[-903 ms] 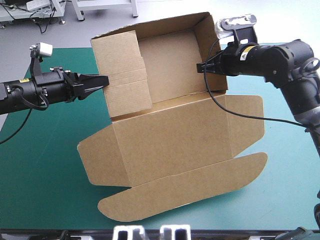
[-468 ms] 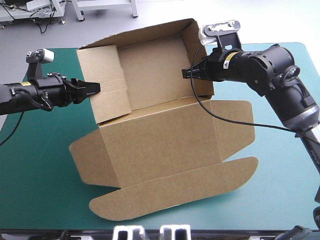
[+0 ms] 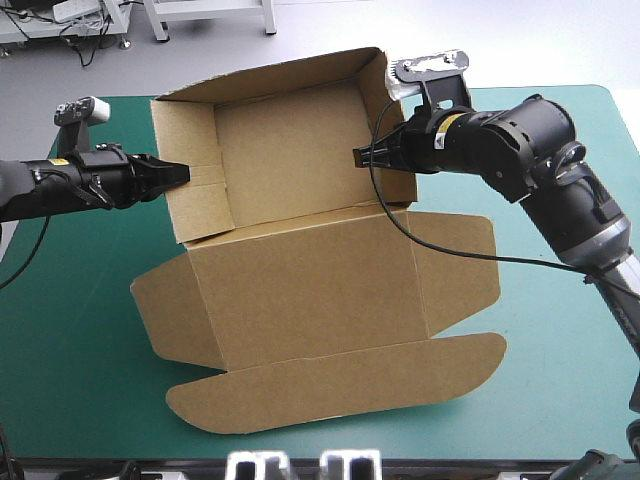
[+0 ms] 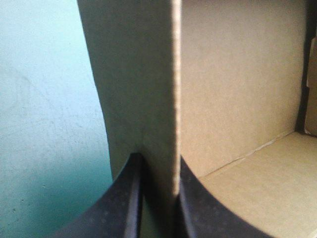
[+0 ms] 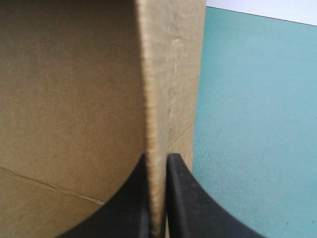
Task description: Fold the box
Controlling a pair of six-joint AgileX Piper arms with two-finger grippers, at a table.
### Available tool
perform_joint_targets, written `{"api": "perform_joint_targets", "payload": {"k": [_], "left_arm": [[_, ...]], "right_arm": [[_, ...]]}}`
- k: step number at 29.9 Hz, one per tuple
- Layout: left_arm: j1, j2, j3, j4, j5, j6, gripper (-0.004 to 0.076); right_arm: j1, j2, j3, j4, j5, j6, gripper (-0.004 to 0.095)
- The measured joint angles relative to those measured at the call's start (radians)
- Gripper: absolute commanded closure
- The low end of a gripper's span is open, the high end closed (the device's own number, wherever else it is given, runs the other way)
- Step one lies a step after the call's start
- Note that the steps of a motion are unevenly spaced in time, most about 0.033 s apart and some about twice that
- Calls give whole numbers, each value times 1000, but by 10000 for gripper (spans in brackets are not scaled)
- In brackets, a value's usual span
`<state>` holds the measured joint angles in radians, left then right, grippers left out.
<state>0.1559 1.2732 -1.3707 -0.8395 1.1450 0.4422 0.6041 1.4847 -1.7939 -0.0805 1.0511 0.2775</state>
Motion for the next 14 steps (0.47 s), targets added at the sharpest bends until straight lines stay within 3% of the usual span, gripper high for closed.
{"api": "perform_joint_targets", "payload": {"k": [7,14], "left_arm": [[-58,2,3,53,-32,-25,733],[-254,35,3,375,-156,-188,733]], "right_arm": [[5,33,-9,-34,103,33,907],[4,208,-11,-38,181,40,908]]}}
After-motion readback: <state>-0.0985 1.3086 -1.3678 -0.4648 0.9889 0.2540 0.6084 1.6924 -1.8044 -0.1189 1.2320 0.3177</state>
